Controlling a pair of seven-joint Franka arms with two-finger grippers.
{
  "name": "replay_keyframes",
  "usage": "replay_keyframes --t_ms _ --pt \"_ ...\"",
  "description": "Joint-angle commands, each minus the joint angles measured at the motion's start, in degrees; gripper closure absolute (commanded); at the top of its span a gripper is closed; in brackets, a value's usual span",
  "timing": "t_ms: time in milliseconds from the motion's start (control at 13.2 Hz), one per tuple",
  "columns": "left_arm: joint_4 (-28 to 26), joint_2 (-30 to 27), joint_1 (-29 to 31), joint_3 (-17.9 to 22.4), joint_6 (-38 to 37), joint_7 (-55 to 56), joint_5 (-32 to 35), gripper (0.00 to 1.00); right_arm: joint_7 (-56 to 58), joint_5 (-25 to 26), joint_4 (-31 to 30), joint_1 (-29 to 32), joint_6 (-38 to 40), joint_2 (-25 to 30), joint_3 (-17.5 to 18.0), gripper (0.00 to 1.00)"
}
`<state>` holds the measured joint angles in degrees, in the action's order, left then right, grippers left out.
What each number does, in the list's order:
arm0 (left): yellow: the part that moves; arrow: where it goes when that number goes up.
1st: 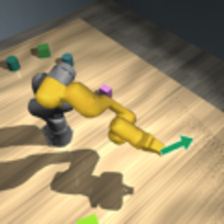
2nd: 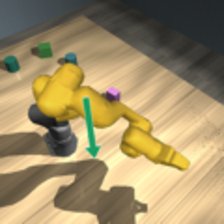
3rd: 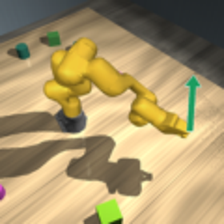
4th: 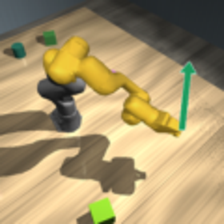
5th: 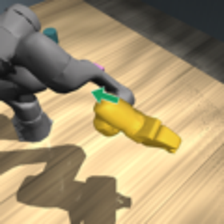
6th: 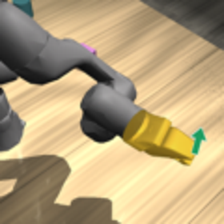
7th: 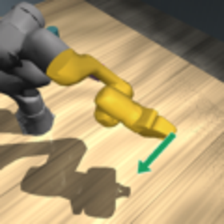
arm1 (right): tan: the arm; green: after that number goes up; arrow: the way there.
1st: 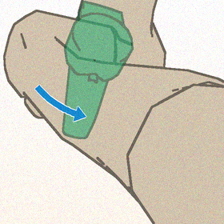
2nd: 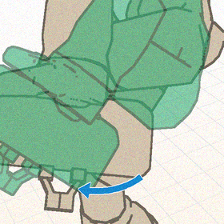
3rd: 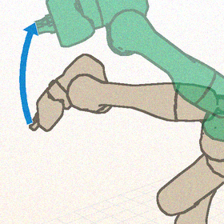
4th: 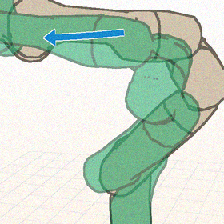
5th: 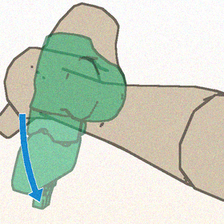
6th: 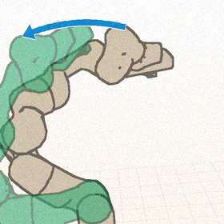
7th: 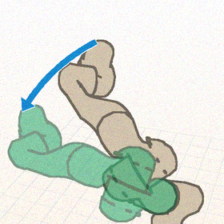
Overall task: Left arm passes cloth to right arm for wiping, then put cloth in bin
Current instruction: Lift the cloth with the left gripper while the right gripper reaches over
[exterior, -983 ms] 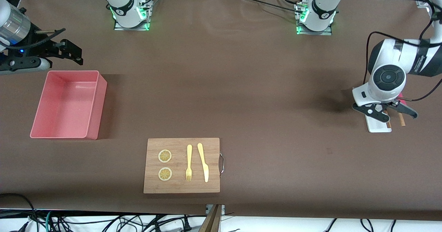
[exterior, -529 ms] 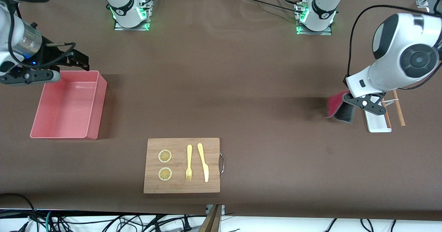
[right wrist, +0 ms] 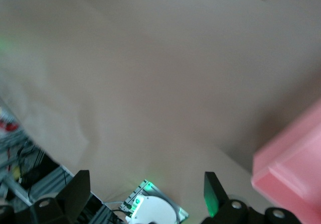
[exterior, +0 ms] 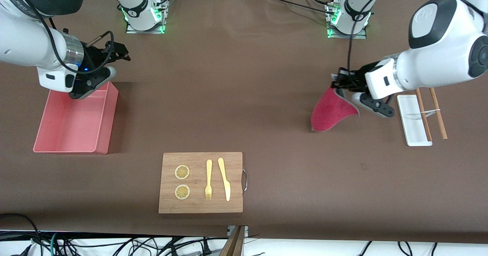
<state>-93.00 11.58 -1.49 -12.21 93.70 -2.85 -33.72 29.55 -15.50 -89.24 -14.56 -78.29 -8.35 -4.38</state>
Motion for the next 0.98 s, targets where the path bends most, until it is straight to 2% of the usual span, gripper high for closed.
replay_keyframes --t_ms 0,303,529,756,908 --pt "2.12 2.39 -0.62 0.35 2.00 1.97 -11.06 1.00 15.30 -8.46 -4.16 0.23 -3.26 -0.08 -0.10 0.00" --pt "2.12 4.24 -4.48 0.26 6.39 2.67 -26.97 1.00 32.28 -19.45 -12.07 0.23 -8.44 0.09 -0.10 0.00" --pt "2.12 4.59 -9.92 0.35 10.61 3.11 -38.31 1.00 50.37 -29.47 -18.93 -1.17 -17.84 -0.78 0.07 0.00" --pt "2.12 5.12 -15.28 0.35 15.44 3.11 -42.99 1.00 56.39 -36.95 -18.51 -5.03 -24.34 -2.89 0.34 0.00" --pt "2.12 5.38 -19.58 0.35 22.28 3.11 -47.55 1.00 59.04 -41.43 -17.03 -7.84 -26.65 -3.60 0.34 0.00"
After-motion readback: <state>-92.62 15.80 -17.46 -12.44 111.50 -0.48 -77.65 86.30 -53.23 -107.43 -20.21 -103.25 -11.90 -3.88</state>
